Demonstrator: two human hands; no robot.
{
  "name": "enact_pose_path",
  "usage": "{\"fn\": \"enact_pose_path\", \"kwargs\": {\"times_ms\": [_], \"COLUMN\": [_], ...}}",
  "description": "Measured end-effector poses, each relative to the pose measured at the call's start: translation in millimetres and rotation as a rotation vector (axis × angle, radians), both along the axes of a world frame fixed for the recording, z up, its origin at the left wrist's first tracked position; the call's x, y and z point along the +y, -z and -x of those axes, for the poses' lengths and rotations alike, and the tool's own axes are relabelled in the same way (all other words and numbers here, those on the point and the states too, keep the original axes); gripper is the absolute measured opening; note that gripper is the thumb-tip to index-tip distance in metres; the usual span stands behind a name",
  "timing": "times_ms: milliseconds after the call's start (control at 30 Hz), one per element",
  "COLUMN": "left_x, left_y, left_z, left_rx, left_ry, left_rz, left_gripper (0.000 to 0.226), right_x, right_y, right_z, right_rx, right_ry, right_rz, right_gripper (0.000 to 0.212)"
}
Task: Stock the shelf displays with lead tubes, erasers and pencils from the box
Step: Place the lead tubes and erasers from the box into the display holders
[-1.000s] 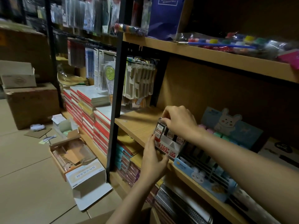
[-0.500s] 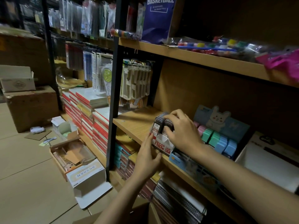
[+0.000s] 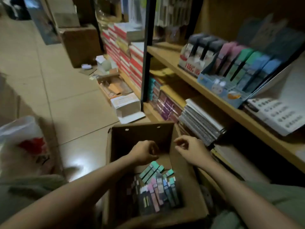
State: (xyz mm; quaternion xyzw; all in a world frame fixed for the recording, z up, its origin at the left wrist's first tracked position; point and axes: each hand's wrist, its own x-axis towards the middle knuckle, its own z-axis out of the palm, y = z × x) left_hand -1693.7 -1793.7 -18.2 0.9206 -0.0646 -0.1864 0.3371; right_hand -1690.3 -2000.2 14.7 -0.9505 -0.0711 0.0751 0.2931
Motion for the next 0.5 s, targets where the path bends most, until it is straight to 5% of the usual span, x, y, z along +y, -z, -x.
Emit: {"fn": "enact_pose_path", "kwargs": {"times_ms": [267,500], "left_x": [-14,-40], "left_y": [147,204], "left_z": [89,84], "left_rx": [0.459,0.528], "left_ry": [-0.591,-0.731], "left_rz": [0.255,0.28], "left_gripper": [0.026,0.036], "right_x": [6,19], "right_y": [124,189], "right_z": [30,26], "right_rx": [0.406,0.495], "right_ry": [0.036,0.027], "right_rz": [0.044,0.164], "right_gripper": [0.041,0.051]}}
